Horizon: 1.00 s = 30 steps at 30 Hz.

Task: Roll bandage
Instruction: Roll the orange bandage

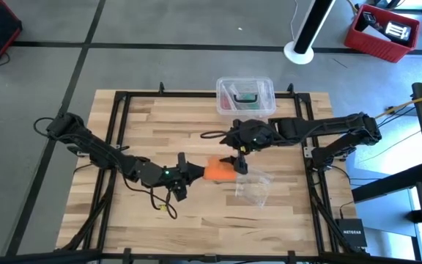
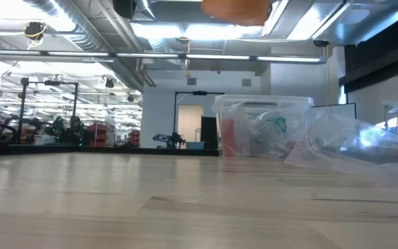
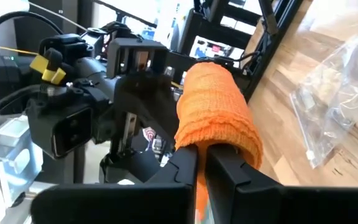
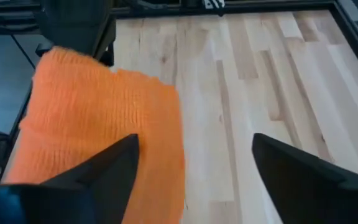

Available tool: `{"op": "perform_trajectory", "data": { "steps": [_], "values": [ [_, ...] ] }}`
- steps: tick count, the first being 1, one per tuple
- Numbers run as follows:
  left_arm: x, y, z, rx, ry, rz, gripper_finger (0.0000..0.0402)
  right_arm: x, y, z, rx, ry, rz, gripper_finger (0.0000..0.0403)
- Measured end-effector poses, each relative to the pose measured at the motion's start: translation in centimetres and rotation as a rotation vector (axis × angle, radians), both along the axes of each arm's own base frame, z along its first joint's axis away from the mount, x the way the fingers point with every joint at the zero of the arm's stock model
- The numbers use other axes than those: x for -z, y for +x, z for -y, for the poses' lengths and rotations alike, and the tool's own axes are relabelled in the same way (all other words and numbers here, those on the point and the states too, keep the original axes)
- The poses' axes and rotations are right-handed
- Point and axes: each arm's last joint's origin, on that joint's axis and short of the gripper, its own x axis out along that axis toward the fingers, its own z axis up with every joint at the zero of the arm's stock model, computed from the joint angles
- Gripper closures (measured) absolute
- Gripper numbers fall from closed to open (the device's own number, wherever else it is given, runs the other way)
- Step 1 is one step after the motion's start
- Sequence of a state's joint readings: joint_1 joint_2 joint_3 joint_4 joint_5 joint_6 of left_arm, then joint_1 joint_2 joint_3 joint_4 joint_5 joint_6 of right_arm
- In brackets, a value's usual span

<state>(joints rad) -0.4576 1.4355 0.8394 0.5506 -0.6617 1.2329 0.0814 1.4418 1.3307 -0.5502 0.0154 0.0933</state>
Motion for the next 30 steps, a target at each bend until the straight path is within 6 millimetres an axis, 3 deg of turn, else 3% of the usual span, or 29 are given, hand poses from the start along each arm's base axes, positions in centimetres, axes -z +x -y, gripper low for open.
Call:
{"op": "perform_trajectory", "data": {
  "steps": [5,15,19,23,30],
  "values": [
    [0.0,0.0,0.0,-0.001,-0.001,0.000,0.0393,-0.4,-0.2,0.0,-0.001,-0.002,-0.015,0.0058],
    [0.2,0.0,0.0,-0.007,-0.038,-0.006,0.0390,-4.4,-1.2,0.5,0.105,-0.148,-0.020,0.0071],
    [0.2,0.1,-0.2,-0.016,-0.066,0.000,0.0389,-5.4,-1.5,-0.1,-0.023,-0.042,-0.010,0.0082],
    [0.2,0.2,-0.6,-0.033,-0.117,0.012,0.0389,-5.0,-1.5,-2.4,-0.159,0.069,-0.009,0.0094],
    [0.1,0.4,-1.0,-0.049,-0.147,0.020,0.0389,-2.6,-1.2,-4.4,-0.124,-0.017,-0.075,0.0116]
  ]
}}
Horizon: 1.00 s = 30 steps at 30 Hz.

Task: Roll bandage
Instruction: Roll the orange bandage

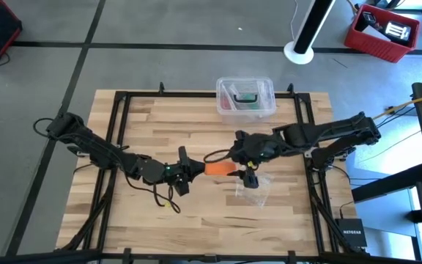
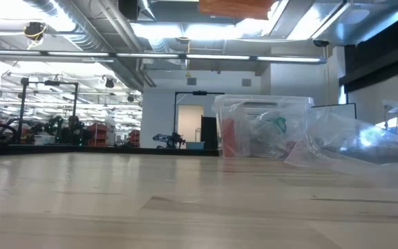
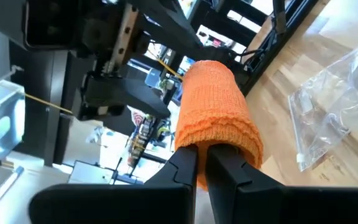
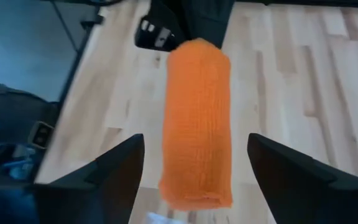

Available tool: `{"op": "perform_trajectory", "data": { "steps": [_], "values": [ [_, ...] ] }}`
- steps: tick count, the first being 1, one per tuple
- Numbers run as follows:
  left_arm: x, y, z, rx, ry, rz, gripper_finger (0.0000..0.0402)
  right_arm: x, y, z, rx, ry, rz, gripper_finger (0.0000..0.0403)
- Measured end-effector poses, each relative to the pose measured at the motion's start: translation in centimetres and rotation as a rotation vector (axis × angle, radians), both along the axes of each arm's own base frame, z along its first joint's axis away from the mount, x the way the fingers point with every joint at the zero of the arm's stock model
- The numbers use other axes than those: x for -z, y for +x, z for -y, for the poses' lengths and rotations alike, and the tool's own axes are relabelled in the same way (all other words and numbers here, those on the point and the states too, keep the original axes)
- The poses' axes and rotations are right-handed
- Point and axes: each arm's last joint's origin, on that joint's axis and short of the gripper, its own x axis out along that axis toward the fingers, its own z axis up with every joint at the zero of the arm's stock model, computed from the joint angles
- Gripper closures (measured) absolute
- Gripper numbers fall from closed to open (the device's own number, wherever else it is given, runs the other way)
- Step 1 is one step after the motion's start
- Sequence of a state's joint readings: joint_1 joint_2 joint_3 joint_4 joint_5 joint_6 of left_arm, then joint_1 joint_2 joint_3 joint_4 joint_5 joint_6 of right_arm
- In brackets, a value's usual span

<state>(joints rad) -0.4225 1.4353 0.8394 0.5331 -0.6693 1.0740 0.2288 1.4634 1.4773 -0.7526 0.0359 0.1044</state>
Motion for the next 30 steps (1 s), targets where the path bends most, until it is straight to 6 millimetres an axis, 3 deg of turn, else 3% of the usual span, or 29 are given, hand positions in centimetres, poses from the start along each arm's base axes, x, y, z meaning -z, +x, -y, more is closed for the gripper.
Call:
{"op": "perform_trajectory", "data": {
  "steps": [12,18,21,30],
  "values": [
    [0.0,0.0,0.0,0.012,0.143,-0.036,0.0389,3.8,3.2,-0.8,-0.047,-0.020,-0.105,0.0123],
    [0.0,0.0,0.1,0.021,0.234,-0.059,0.0389,4.0,3.5,-1.1,-0.110,0.034,-0.105,0.0129],
    [0.0,0.0,0.1,0.022,0.238,-0.060,0.0389,4.0,3.5,-1.2,-0.116,0.039,-0.106,0.0162],
    [0.0,0.0,0.1,0.026,0.257,-0.064,0.0389,4.4,3.8,-1.3,-0.139,0.040,-0.112,0.0315]
  ]
}}
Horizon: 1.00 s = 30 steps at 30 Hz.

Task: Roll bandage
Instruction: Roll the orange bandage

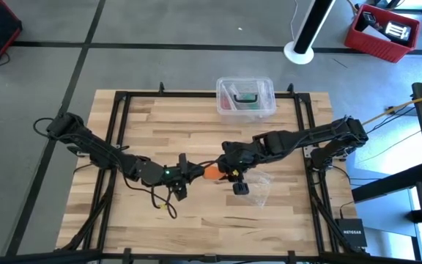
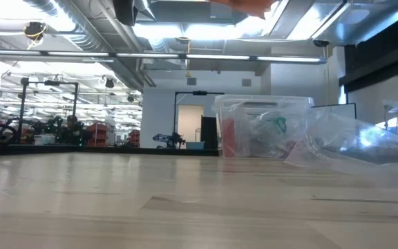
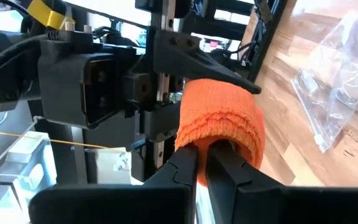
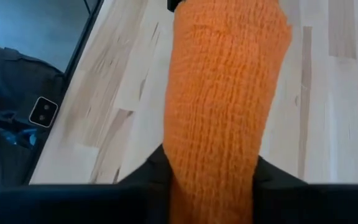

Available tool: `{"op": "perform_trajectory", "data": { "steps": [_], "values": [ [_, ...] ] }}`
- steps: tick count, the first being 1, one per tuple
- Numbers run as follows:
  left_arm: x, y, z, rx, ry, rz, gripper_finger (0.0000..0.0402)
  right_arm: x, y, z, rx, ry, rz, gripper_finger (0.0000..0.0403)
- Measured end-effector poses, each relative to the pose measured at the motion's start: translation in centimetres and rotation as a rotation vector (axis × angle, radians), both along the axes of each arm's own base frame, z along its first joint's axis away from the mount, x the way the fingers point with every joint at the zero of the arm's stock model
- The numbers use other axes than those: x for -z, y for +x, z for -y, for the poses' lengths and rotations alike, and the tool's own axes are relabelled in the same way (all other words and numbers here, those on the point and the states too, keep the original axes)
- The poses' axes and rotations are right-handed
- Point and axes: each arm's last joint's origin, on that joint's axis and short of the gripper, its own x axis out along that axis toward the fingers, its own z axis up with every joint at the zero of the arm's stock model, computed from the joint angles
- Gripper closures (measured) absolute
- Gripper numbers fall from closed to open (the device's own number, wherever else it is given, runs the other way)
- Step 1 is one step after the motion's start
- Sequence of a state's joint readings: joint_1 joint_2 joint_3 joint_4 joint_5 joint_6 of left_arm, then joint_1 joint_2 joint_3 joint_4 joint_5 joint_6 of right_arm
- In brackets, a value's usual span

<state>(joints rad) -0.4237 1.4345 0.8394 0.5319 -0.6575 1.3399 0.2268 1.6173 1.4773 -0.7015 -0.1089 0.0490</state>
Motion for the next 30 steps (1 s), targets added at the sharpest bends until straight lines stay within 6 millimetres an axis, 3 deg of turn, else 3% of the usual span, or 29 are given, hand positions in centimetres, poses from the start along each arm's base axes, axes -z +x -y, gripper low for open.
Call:
{"op": "perform_trajectory", "data": {
  "steps": [3,10,15,19,24,27,30],
  "values": [
    [0.1,0.0,0.0,-0.002,-0.002,-0.005,0.0389,0.1,0.0,0.0,0.025,-0.012,-0.008,0.0327],
    [0.3,0.0,-0.1,-0.020,-0.146,0.011,0.0389,0.2,0.0,0.1,0.045,-0.031,-0.015,0.0285],
    [0.5,0.0,-0.1,-0.047,-0.420,0.062,0.0376,0.3,-0.2,0.2,0.049,-0.040,-0.032,0.0310],
    [0.7,-0.1,-0.1,-0.085,-0.695,0.111,0.0342,0.4,-0.7,0.2,0.052,-0.053,-0.068,0.0321],
    [2.5,-0.8,0.0,-0.193,-0.947,0.027,0.0293,1.0,-0.6,0.3,0.078,-0.094,-0.103,0.0315],
    [3.6,-1.3,-0.1,-0.296,-1.121,-0.003,0.0272,2.4,0.2,0.3,0.103,-0.128,-0.106,0.0317],
    [4.7,-2.0,-0.1,-0.387,-1.257,-0.065,0.0260,5.7,1.3,0.1,0.116,-0.156,-0.136,0.0317]
  ]
}}
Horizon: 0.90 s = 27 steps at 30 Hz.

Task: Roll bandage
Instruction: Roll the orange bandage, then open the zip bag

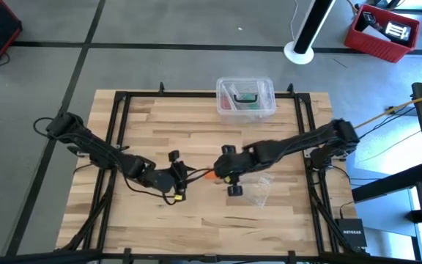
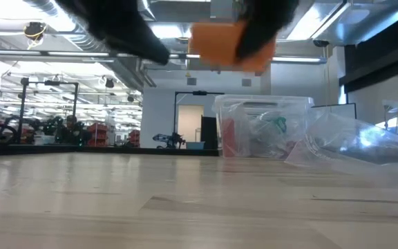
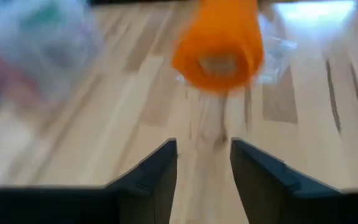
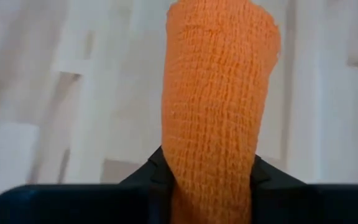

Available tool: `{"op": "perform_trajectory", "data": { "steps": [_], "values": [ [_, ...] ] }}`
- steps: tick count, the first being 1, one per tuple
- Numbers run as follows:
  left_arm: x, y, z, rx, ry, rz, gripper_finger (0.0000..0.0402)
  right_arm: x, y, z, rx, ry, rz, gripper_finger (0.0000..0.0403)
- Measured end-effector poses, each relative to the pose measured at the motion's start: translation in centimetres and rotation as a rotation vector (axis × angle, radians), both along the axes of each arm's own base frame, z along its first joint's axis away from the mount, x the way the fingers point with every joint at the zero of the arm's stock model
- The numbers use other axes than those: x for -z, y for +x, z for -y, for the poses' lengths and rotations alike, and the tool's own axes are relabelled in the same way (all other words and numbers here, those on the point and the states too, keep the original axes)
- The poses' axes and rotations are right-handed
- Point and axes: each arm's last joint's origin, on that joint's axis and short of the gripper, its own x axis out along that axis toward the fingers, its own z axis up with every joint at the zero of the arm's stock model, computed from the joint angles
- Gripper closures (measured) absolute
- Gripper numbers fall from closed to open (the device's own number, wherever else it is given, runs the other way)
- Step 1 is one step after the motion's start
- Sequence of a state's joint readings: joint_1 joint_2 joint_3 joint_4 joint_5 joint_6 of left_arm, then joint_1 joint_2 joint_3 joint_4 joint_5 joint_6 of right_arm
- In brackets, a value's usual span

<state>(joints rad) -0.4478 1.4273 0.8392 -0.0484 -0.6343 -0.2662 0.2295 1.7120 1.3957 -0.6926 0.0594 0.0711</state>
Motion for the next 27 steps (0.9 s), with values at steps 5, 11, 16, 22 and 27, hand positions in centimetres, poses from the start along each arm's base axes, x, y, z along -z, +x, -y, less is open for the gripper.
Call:
{"op": "perform_trajectory", "data": {
  "steps": [5,11,16,22,27],
  "values": [
    [1.4,-1.0,0.6,-0.063,-0.137,-0.015,0.0257,5.6,2.4,-0.5,0.009,-0.018,-0.015,0.0303],
    [2.9,-1.9,0.7,-0.102,-0.198,-0.029,0.0256,10.7,4.4,-0.9,0.010,-0.027,-0.056,0.0268],
    [3.4,-2.2,0.7,-0.119,-0.227,-0.031,0.0256,12.3,5.1,-0.3,0.031,-0.022,-0.078,0.0205],
    [3.5,-2.3,0.7,-0.116,-0.222,-0.029,0.0256,11.8,5.1,0.5,0.035,0.008,-0.083,0.0121],
    [3.5,-2.2,0.6,-0.119,-0.220,-0.024,0.0256,9.0,4.0,0.3,0.005,0.042,-0.074,0.0085]
  ]
}}
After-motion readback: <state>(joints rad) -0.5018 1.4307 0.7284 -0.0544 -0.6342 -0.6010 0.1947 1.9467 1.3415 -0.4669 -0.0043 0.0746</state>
